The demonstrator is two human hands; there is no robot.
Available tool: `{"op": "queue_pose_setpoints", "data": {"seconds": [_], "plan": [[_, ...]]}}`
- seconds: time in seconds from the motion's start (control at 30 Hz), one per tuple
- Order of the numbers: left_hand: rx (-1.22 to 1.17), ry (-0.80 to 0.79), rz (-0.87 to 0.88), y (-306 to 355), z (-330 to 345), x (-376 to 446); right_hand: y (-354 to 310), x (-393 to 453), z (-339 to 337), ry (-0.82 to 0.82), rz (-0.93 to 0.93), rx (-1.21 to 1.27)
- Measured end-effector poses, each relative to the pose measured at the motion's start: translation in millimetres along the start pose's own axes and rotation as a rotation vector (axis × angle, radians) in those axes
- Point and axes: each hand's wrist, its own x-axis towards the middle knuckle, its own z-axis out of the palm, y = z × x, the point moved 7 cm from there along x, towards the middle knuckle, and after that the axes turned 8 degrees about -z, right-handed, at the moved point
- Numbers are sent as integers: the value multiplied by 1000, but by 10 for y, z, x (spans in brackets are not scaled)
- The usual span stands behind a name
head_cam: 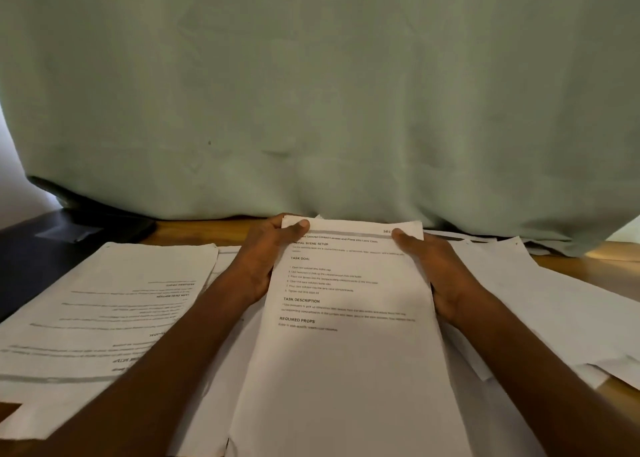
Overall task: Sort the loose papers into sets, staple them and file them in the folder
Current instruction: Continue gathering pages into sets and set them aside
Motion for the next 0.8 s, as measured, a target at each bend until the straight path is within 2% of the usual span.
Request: {"op": "queue_pose_setpoints", "data": {"seconds": [0.07,0.23,0.37,0.6,0.73,0.8], "plan": [[0,10,1,-27,8,0,13,-15,-34,35,3,0],[-26,190,74,-9,-71,-8,29,-51,1,61,14,40],[-70,231,-28,-74,-107,-25,57,-50,0,56,31,47],[-230,53,-98,-154,-4,-11,80,-60,-25,65,49,69],[-90,-188,-236,-227,144,-75,92,-76,-25,71,34,59],[0,-163,-261,-253,143,-87,90,-80,-20,72,26,32]]}}
